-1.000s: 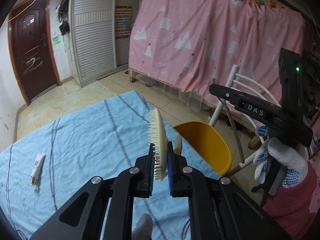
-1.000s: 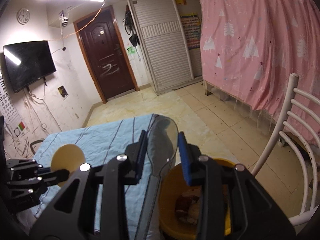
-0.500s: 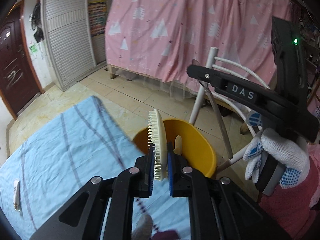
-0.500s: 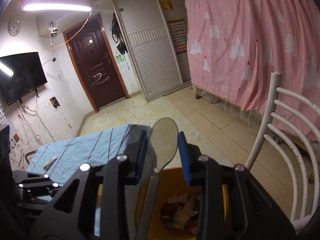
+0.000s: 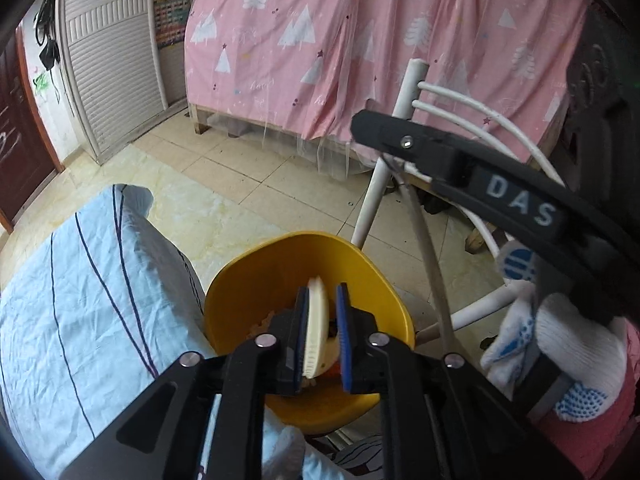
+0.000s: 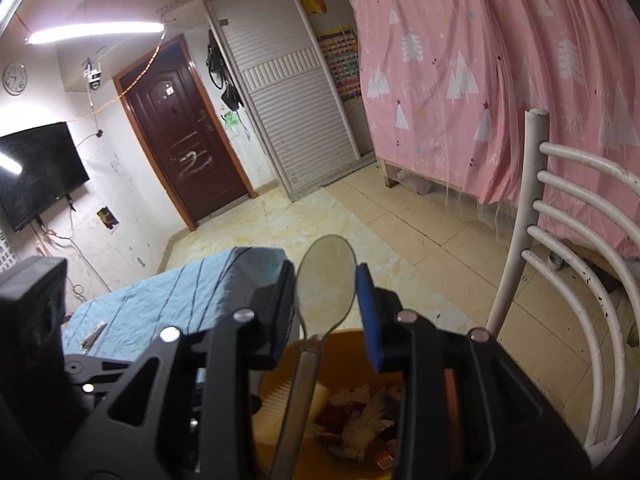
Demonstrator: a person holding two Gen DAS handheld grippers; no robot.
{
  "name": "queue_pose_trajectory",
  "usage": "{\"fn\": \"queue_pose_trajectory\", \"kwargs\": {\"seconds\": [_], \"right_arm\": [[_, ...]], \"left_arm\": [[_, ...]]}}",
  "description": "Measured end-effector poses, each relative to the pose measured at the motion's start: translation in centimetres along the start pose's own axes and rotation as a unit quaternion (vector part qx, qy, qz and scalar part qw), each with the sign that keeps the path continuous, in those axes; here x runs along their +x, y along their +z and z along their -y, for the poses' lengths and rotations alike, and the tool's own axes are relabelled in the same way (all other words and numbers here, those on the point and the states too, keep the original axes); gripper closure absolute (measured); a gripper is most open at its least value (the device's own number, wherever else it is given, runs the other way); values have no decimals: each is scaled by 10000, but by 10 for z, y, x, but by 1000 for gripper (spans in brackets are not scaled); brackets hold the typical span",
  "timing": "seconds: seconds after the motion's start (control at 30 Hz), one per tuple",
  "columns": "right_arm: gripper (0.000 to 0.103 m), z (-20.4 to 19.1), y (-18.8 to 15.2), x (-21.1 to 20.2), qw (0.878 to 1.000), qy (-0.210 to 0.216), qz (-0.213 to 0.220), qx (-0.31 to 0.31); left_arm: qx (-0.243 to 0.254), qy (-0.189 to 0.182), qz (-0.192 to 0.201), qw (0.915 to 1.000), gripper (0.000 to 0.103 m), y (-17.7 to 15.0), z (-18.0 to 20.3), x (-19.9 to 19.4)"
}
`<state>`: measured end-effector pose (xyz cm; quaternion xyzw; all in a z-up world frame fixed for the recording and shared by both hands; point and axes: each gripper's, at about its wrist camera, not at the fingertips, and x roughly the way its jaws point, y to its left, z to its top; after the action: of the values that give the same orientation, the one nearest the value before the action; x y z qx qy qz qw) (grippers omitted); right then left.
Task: Collect trash
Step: 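Open both tools over the yellow bin to drop the brush and spoon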
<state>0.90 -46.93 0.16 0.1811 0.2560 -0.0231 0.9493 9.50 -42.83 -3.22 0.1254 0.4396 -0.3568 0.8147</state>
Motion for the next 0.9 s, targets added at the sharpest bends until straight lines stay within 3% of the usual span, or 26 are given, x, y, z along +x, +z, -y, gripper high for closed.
{"fn": "queue_pose_trajectory", "kwargs": {"seconds": [0.07,0.1,0.23,0.3,0.33,0.37,0.63,0.9], "right_arm": [[73,4,-1,2,10000,2,-14,27],[73,3,-2,2,10000,-1,-23,36],[73,2,-5,6,9999,5,-93,58],[62,0,-6,8,9999,10,-131,69],[48,-1,-7,9,9999,0,-146,73],[42,-1,-5,10,9999,-17,-145,73],[42,-9,-6,10,9999,-5,-142,39],[20,-29,-3,9,10000,41,-9,-46]], "left_arm": [[-69,32,-23,10000,68,0,-3,2],[-111,36,-32,9999,61,-1,-6,2],[-178,67,23,9998,61,-3,-12,-3],[-195,66,68,9998,61,-6,-13,-8],[-195,68,95,9997,60,-7,-16,-11],[-198,81,128,9997,60,-8,-18,-15],[-283,128,372,9988,59,-13,-28,-43],[-364,379,719,9960,48,-24,-52,-78]]}}
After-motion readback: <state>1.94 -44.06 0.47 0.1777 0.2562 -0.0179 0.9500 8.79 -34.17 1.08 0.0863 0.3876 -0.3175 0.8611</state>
